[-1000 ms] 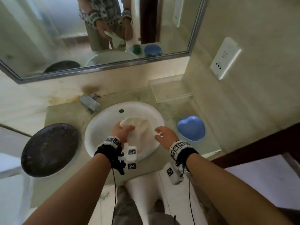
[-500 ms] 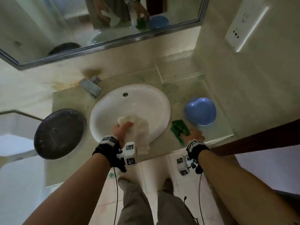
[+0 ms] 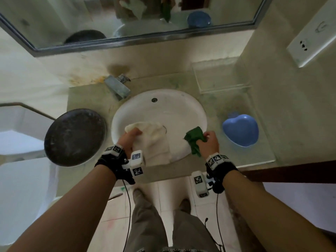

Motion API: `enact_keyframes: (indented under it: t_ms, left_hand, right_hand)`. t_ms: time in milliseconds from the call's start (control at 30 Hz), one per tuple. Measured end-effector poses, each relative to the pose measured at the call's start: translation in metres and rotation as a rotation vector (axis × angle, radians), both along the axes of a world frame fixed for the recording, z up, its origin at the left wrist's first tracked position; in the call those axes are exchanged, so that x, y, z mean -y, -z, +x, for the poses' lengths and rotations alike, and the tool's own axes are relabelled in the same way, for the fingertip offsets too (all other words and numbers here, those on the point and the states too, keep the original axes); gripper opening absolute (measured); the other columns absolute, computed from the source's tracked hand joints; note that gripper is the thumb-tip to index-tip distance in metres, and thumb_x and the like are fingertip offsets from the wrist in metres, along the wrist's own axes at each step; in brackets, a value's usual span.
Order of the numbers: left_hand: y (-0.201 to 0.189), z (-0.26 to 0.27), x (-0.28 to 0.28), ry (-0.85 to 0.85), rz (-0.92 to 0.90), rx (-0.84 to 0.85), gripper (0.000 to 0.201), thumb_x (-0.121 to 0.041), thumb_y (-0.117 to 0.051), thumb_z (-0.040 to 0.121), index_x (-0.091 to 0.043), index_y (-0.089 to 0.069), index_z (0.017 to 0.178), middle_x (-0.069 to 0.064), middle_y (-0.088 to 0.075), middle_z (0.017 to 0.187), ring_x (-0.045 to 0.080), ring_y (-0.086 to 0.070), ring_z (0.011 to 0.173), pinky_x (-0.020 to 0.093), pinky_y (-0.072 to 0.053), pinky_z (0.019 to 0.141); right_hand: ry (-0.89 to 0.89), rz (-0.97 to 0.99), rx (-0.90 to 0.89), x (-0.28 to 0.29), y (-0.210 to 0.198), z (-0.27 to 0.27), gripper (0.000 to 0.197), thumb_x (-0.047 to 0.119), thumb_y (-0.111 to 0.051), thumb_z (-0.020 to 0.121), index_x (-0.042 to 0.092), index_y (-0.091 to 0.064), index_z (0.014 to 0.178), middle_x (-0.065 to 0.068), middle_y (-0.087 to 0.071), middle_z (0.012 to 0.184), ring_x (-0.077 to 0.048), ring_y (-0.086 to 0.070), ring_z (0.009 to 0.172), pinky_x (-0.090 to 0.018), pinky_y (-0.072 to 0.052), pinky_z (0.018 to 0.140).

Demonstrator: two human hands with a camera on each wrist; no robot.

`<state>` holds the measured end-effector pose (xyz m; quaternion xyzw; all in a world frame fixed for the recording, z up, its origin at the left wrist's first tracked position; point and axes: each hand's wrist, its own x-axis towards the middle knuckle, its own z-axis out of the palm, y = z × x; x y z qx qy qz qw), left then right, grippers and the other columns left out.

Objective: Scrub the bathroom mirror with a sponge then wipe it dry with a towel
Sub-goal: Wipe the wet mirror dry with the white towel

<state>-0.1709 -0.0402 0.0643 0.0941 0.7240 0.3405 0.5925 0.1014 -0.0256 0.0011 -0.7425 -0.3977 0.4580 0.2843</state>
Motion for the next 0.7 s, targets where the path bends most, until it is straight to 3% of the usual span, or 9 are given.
enact_keyframes:
  t_ms: [67, 133, 200, 267, 367, 500, 567, 700]
  left_hand:
    - [-0.001, -0.025, 0.000, -0.022, 0.012, -0.026, 0.041, -0.022, -0.063, 0.084, -0.005, -0.061, 0.121, 0.018, -0.068, 0.101, 0.031, -0.063, 0.077, 0.034, -0.051, 0.059]
    - [-0.002, -0.050, 0.000, -0.029, 0.037, -0.040, 0.037, -0.017, -0.061, 0.086, -0.004, -0.059, 0.121, 0.017, -0.066, 0.098, 0.029, -0.061, 0.073, 0.032, -0.049, 0.057]
    - [-0.005, -0.078, 0.003, -0.036, 0.075, -0.029, 0.028, -0.012, -0.059, 0.090, -0.007, -0.059, 0.118, 0.013, -0.064, 0.092, 0.026, -0.059, 0.074, 0.031, -0.046, 0.057]
    - [-0.008, -0.110, 0.006, -0.044, 0.109, -0.013, 0.022, -0.007, -0.058, 0.091, -0.010, -0.060, 0.113, 0.011, -0.063, 0.090, 0.025, -0.060, 0.074, 0.030, -0.048, 0.055]
    - [-0.011, -0.163, 0.011, -0.067, 0.134, 0.009, 0.011, -0.002, -0.056, 0.093, -0.013, -0.060, 0.096, 0.010, -0.064, 0.087, 0.024, -0.061, 0.072, 0.032, -0.049, 0.057]
    - [-0.008, -0.235, 0.018, -0.114, 0.165, 0.080, 0.017, 0.000, -0.058, 0.093, -0.005, -0.061, 0.109, 0.014, -0.066, 0.094, 0.028, -0.064, 0.078, 0.036, -0.057, 0.056]
    - [-0.002, -0.269, 0.020, -0.135, 0.165, 0.087, 0.015, -0.001, -0.059, 0.093, -0.005, -0.062, 0.108, 0.015, -0.066, 0.097, 0.029, -0.064, 0.080, 0.035, -0.058, 0.053]
    - [0.019, -0.327, 0.020, -0.161, 0.134, 0.100, 0.034, -0.005, -0.063, 0.091, -0.001, -0.059, 0.125, 0.023, -0.064, 0.117, 0.039, -0.064, 0.100, 0.052, -0.054, 0.083]
  right_hand:
    - [-0.060, 0.033, -0.107, -0.009, -0.006, -0.027, 0.046, -0.005, -0.052, 0.082, 0.024, -0.048, 0.117, -0.004, -0.060, 0.087, -0.020, -0.060, 0.080, -0.026, -0.053, 0.069]
    - [-0.160, 0.043, -0.159, -0.017, -0.011, -0.056, 0.058, -0.004, -0.051, 0.079, 0.036, -0.051, 0.121, -0.010, -0.064, 0.107, -0.026, -0.061, 0.099, -0.038, -0.054, 0.089]
    - [-0.244, 0.081, -0.152, -0.025, -0.014, -0.090, 0.054, -0.008, -0.051, 0.079, 0.032, -0.063, 0.112, -0.008, -0.062, 0.119, -0.027, -0.059, 0.110, -0.043, -0.050, 0.099]
    - [-0.288, 0.081, -0.139, -0.031, -0.020, -0.128, 0.047, -0.009, -0.052, 0.082, 0.030, -0.069, 0.100, -0.010, -0.063, 0.120, -0.028, -0.059, 0.111, -0.045, -0.050, 0.099]
    - [-0.298, 0.049, -0.163, -0.036, -0.029, -0.189, 0.030, 0.004, -0.054, 0.089, 0.028, -0.072, 0.096, -0.007, -0.064, 0.116, -0.027, -0.059, 0.108, -0.045, -0.050, 0.098]
    - [-0.338, -0.012, -0.168, -0.039, -0.036, -0.268, 0.031, 0.009, -0.050, 0.093, 0.030, -0.072, 0.095, -0.002, -0.062, 0.112, -0.024, -0.058, 0.105, -0.043, -0.051, 0.097]
    - [-0.373, -0.019, -0.156, -0.040, -0.033, -0.303, 0.032, 0.006, -0.049, 0.093, 0.028, -0.071, 0.096, -0.003, -0.063, 0.110, -0.025, -0.060, 0.104, -0.042, -0.051, 0.097]
    - [-0.441, -0.047, -0.092, -0.042, -0.025, -0.361, 0.030, 0.003, -0.050, 0.093, 0.021, -0.071, 0.104, -0.006, -0.065, 0.101, -0.022, -0.060, 0.088, -0.044, -0.054, 0.090]
